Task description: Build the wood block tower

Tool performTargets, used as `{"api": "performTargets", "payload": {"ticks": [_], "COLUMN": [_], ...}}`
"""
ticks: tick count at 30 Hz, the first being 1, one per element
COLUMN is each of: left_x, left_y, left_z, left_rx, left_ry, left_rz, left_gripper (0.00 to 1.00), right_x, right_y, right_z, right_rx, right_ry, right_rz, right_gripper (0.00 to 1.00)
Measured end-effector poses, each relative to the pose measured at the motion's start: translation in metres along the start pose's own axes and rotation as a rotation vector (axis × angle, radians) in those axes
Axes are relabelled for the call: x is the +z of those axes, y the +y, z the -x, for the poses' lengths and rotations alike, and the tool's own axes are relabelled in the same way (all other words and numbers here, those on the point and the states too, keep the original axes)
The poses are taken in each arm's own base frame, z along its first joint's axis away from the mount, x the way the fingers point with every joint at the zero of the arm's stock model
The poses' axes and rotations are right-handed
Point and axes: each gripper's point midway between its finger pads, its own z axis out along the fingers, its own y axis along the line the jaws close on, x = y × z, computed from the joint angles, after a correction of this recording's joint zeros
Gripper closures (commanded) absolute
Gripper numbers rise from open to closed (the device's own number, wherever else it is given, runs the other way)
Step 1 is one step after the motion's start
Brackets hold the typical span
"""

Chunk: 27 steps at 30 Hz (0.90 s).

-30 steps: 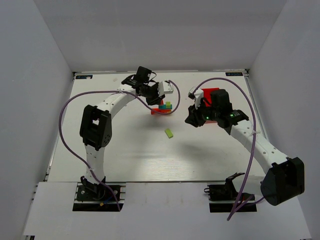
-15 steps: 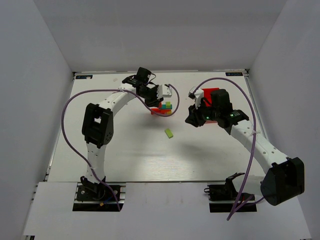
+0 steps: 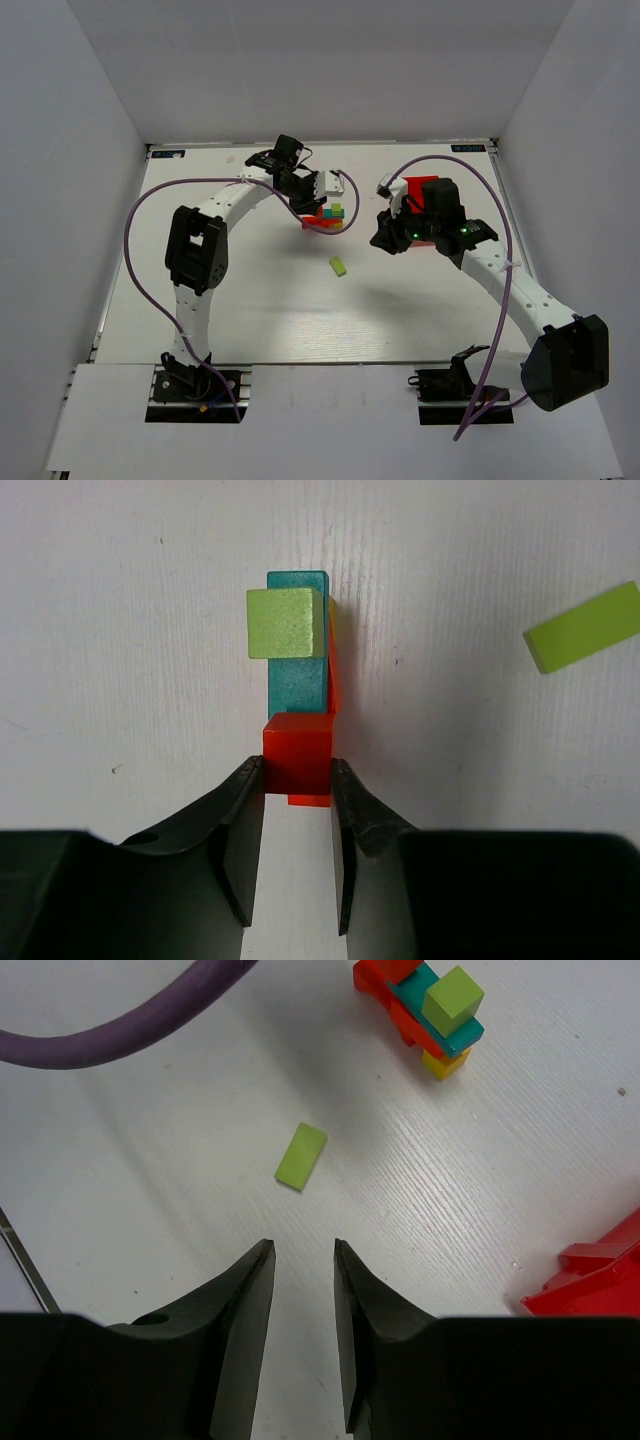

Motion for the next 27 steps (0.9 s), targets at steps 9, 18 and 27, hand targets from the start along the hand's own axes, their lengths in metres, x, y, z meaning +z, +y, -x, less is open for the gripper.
{"api": "performTargets", "payload": {"ticks": [9, 18, 27], "left_x": [-0.0003, -0.0005, -0.0007], "left_y": [0.0019, 0.0035, 0.0051], "left_z": [0.0066, 0.0082, 0.0096], "left_rx": [0.012, 0.014, 0.013], "left_ry": [-0.006, -0.009, -0.012], "left_rz": [0.005, 0.008, 0.011], "left_gripper": [0.96, 0.94, 0.93], "right_x": [-0.0001, -0.0007, -0.0009], "right_y": [0.0002, -0.0008, -0.0008], "right_z": [0.0, -0.0001, 0.0], "right_rx": [0.0, 0.003, 0.004], "right_ry": [0.0, -0.002, -0.003], "right_rz": [0.002, 0.002, 0.004], "right_gripper": [0.63, 0.63, 0.63]}}
